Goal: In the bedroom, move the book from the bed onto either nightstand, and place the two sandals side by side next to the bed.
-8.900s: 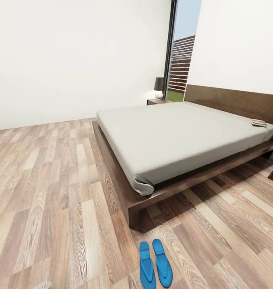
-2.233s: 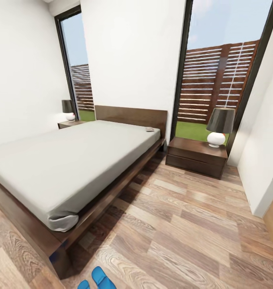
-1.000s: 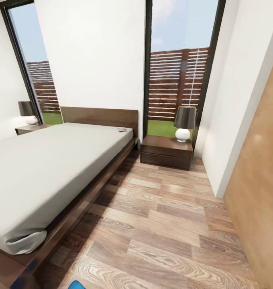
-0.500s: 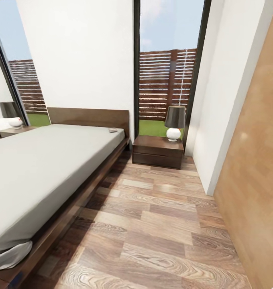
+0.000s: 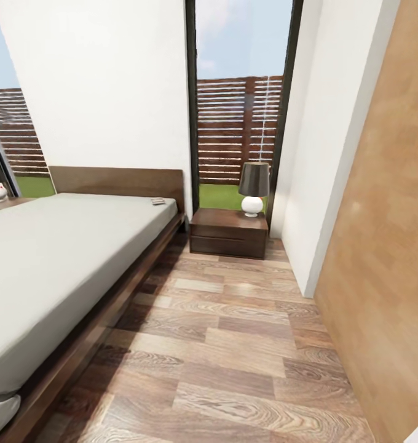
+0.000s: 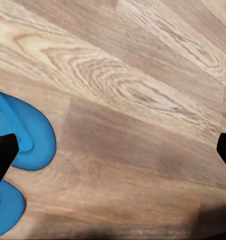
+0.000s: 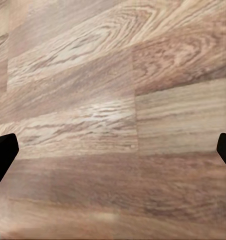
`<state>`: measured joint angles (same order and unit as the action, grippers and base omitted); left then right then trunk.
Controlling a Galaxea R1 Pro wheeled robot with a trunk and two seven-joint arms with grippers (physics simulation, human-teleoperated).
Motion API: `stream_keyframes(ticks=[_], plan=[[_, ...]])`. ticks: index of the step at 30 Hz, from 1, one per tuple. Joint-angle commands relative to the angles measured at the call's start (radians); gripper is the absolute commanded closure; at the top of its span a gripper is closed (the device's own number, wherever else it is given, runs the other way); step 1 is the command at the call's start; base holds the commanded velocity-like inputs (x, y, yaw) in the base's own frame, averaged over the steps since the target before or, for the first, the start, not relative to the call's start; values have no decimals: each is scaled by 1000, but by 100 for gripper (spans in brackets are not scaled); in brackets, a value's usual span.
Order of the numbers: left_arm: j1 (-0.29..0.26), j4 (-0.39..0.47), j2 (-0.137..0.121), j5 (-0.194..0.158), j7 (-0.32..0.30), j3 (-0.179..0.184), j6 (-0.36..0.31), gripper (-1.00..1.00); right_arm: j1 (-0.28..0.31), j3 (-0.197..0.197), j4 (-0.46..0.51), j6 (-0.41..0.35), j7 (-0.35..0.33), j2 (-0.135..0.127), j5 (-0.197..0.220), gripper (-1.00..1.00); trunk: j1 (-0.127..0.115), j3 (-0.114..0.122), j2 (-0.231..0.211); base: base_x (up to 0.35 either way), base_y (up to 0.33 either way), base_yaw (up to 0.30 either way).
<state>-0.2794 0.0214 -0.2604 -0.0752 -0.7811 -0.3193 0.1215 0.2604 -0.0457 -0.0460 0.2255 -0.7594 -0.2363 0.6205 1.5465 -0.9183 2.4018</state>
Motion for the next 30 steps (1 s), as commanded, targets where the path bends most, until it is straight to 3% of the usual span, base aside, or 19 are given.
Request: stream_keyframes(ticks=[1,18,30], plan=[[-1,-2,0,-8,-3,6,4,-100,2,-5,-5,8,-4,0,4,-100,0,-1,0,97,0,-162],[-1,-2,0,-8,-3,6,4,-100,2,-5,-5,8,-4,0,4,-100,0,-1,0,93,0,-153],[-1,-2,0,-8,-3,5,4,-100,2,-4,-5,7,-5,0,4,-100,0,-1,0,89,0,-37]])
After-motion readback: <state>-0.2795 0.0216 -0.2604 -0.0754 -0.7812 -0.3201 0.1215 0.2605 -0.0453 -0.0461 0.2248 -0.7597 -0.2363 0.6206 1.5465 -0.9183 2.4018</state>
